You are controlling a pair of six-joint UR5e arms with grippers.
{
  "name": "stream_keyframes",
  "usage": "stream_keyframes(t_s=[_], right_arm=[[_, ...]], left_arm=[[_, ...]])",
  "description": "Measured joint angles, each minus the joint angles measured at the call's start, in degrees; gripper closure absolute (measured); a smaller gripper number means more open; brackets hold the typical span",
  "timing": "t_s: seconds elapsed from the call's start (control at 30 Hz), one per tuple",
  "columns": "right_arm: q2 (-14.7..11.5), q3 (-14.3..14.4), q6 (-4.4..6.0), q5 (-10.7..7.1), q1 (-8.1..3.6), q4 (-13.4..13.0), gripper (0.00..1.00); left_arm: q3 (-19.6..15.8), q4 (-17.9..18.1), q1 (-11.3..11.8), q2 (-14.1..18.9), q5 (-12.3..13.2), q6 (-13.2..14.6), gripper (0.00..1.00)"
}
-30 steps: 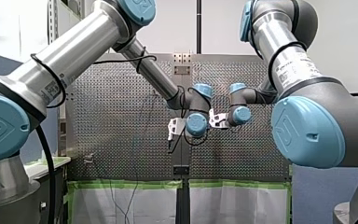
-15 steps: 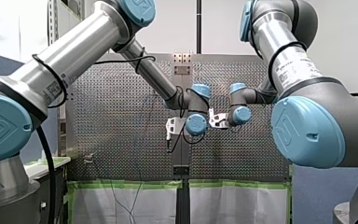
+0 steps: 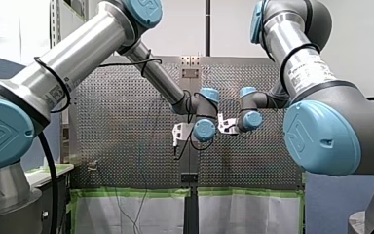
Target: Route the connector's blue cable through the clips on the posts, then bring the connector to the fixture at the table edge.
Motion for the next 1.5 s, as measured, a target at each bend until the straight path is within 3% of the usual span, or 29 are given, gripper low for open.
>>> stream_keyframes(t_s=[0.17, 0.3, 0.47, 0.67, 0.87, 1.5], right_arm=[[0.0, 0.0, 0.0, 0.0, -0.03, 0.1, 1.0], [0.0, 0.0, 0.0, 0.0, -0.14, 0.3, 1.0], [0.0, 0.0, 0.11, 0.0, -0.21, 0.3, 1.0], [0.0, 0.0, 0.36, -0.31, -0.37, 0.2, 1.0], [0.0, 0.0, 0.49, -0.45, -0.43, 0.4, 1.0], [0.0, 0.0, 0.52, -1.03, -0.41, 0.8, 1.0]], left_arm=[[-1.1, -1.1, -0.8, 0.7, -1.6, -0.6, 0.0], [-3.0, 0.1, -1.1, 2.4, -3.4, -0.5, 0.0], [-5.2, 2.1, -1.4, 4.5, -3.2, -0.3, 0.0], [-8.3, 5.2, -1.6, 7.6, -1.8, -0.8, 0.0], [-10.9, 7.8, -1.1, 10.2, -0.6, -3.0, 0.0], [-19.4, 16.3, -1.5, 18.7, 7.7, -11.5, 0.0]])
